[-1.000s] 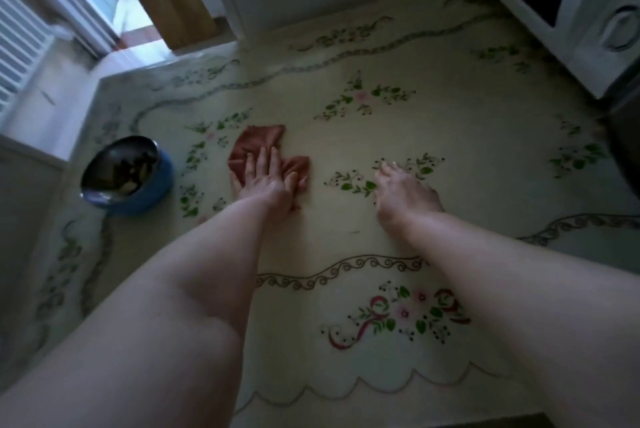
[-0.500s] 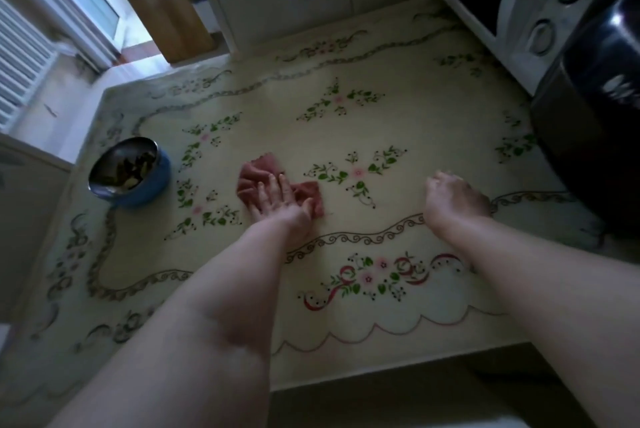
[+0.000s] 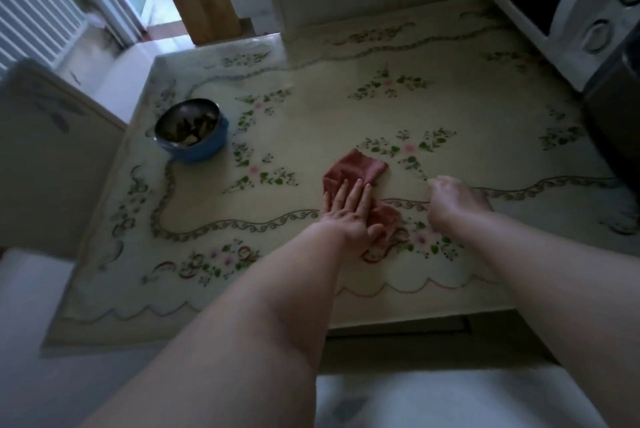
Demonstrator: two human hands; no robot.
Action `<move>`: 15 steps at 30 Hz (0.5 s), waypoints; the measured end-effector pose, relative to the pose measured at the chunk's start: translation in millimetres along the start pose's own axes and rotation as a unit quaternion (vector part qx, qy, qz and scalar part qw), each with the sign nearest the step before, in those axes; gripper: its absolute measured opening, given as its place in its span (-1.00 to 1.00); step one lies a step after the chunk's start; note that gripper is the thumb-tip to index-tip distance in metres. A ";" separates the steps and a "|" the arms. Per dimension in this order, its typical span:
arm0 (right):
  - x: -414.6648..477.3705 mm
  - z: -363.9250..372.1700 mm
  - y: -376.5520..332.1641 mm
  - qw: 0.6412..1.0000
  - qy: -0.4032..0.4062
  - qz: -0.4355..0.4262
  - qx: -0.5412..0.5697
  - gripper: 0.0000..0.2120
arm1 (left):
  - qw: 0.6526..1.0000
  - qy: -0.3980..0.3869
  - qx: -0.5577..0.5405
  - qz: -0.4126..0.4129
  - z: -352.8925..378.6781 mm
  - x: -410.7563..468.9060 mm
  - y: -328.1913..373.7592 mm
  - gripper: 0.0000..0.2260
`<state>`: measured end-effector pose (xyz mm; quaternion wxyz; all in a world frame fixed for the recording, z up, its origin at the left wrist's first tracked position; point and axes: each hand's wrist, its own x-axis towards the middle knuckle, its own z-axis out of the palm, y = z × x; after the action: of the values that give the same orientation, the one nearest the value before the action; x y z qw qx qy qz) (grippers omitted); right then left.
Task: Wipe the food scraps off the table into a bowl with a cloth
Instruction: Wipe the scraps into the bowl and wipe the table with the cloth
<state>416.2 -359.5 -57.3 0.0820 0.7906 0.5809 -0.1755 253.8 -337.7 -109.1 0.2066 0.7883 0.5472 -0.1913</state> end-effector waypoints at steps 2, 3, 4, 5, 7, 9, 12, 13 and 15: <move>-14.6 4.7 -28.9 1.000 -0.011 -0.020 -0.014 -0.50 | 1.000 0.003 -0.016 -0.019 7.4 -21.0 -31.5 -0.30; -21.0 6.1 -39.7 0.999 -0.015 -0.029 -0.019 -0.51 | 0.999 0.003 -0.021 -0.027 11.0 -28.5 -42.8 -0.31; -30.1 9.6 -62.9 0.999 -0.016 -0.045 -0.027 -0.51 | 0.999 0.008 -0.027 -0.037 15.6 -42.9 -66.4 -0.31; -35.4 11.5 -76.9 0.998 -0.018 -0.055 -0.030 -0.52 | 0.998 0.010 -0.030 -0.046 18.9 -51.7 -79.6 -0.31; -49.2 18.1 -114.7 0.996 -0.019 -0.078 -0.036 -0.53 | 0.997 0.016 -0.040 -0.060 27.9 -72.7 -113.2 -0.32; -61.7 27.0 -150.3 0.994 -0.024 -0.098 -0.042 -0.54 | 0.996 0.021 -0.045 -0.073 38.0 -91.7 -142.4 -0.32; -76.6 39.7 -194.8 0.991 -0.033 -0.122 -0.053 -0.54 | 0.993 0.027 -0.062 -0.095 48.8 -117.2 -181.6 -0.31; -81.1 44.7 -208.1 0.990 -0.035 -0.127 -0.058 -0.55 | 0.992 0.030 -0.066 -0.101 52.6 -125.8 -195.2 -0.31; -92.3 54.2 -235.8 0.987 -0.038 -0.142 -0.069 -0.58 | 0.990 0.035 -0.072 -0.112 61.5 -145.1 -224.9 -0.32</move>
<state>158.7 -386.2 -55.5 0.1324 0.6851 0.6946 -0.1749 -10.2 -413.3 -110.5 0.2208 0.7112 0.6513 -0.1457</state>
